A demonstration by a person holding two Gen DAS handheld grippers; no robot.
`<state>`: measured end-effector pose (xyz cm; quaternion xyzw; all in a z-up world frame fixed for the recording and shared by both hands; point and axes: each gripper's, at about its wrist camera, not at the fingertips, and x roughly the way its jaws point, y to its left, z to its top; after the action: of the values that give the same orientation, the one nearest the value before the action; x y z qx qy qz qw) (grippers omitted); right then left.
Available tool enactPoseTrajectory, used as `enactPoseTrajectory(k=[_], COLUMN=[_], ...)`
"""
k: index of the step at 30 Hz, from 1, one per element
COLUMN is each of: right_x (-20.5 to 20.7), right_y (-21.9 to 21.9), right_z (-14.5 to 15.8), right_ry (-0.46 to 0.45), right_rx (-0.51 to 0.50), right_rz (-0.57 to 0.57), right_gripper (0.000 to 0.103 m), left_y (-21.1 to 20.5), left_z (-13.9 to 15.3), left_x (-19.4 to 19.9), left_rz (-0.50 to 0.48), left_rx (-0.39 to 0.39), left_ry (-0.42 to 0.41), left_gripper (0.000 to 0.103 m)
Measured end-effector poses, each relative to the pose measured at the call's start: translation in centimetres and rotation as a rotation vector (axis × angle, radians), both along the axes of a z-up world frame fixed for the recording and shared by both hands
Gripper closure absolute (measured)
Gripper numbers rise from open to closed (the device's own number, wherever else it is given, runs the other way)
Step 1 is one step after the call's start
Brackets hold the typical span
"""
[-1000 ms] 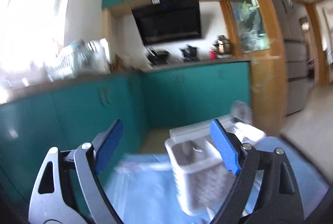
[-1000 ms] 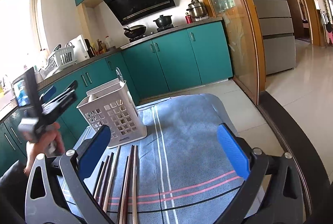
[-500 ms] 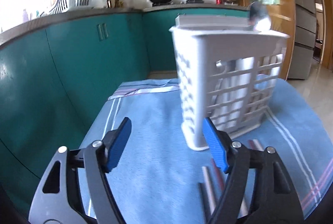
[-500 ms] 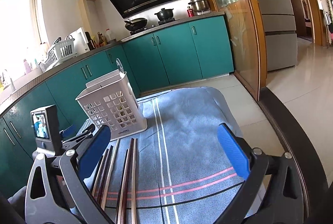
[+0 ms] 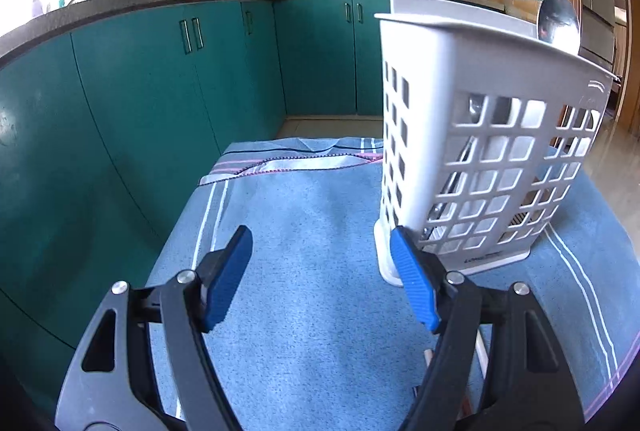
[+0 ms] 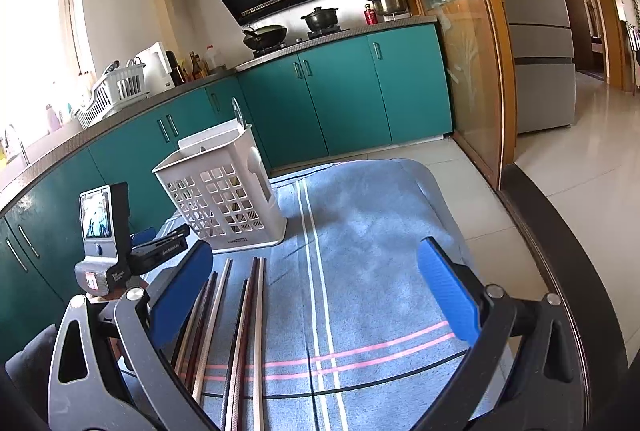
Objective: Organize utensils
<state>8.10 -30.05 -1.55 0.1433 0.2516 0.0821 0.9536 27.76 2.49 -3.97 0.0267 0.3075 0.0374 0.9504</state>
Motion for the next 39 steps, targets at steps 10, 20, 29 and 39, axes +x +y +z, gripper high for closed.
enactPoseTrajectory(k=[10, 20, 29, 39], right_x=[0.2, -0.5, -0.2, 0.4], right_y=[2.9, 4.4, 5.3, 5.5], right_z=[-0.4, -1.2, -1.9, -2.3], right_ry=[0.084, 0.139, 0.151, 0.167], right_rx=[-0.171, -0.184, -0.213, -0.229], right_rz=[0.065, 0.107, 0.106, 0.127], right_gripper=[0.003, 0.003, 0.003, 0.003], left_y=[0.0, -0.1, -1.3, -2.6], left_z=[3.3, 0.6, -2.1, -3.5], left_x=[-7.7, -11.5, -7.0, -4.4], left_rz=[-0.139, -0.166, -0.134, -0.099], left_rx=[-0.086, -0.252, -0.252, -0.185], left_ry=[0.064, 0.207, 0.301, 0.341], left_gripper=[0.024, 0.048, 0.071, 0.080])
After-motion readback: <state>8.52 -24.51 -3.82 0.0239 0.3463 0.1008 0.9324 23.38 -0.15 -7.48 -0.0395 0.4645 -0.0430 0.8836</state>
